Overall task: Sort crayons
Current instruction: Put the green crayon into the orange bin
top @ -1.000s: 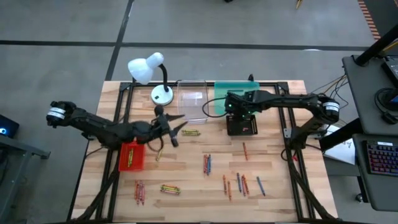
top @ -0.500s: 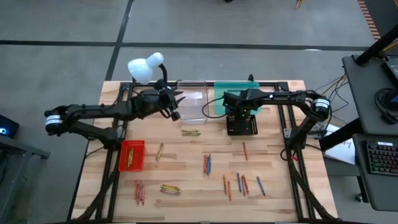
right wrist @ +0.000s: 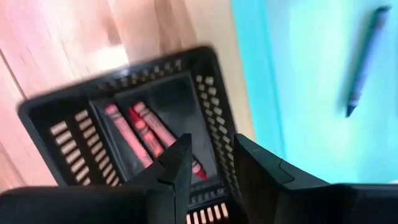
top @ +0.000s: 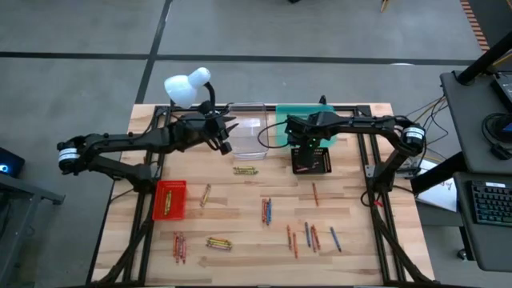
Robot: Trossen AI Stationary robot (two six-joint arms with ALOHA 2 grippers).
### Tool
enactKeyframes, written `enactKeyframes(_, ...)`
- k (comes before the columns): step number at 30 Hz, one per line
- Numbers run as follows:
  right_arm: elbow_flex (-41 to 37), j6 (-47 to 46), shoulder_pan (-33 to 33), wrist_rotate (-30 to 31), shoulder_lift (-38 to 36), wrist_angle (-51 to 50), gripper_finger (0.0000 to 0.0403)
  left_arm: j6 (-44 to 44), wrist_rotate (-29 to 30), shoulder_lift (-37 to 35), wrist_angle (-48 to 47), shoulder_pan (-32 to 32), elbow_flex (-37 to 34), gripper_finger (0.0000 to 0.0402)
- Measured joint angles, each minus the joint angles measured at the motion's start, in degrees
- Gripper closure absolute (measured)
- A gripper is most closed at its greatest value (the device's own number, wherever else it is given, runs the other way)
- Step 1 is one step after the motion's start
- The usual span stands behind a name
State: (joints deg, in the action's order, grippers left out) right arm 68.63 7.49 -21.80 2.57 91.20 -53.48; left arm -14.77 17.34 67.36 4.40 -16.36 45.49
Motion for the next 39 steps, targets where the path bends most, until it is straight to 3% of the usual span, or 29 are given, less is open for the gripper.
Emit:
enactKeyframes(5,2.6,-0.51,0.28,-1.14,-0.81,0.05,0.0306,10.17,0.0,0.37,-17.39,1.15,4.83,0.0318)
enactKeyframes(11,3.48,-1.5,0.73,-5.45,-3.29,-0.14,0.0318,28.57,-0.02,1.21,-41.15,5.1,10.28,0.0318)
enactKeyframes(14,3.4,-1.52,1.37,-5.62,-4.76,0.64,0.0323,37.82,-0.02,1.54,-47.77,8.27,11.37,0.0318)
enactKeyframes(28,3.29,-0.09,3.86,-5.75,-8.65,10.46,0.0335,66.44,-0.99,5.9,-53.02,23.36,11.37,0.0318)
enactKeyframes(39,2.47,0.02,8.42,-5.79,-8.66,16.22,0.0335,77.02,-3.52,17.01,-54.84,31.34,11.37,0.0275)
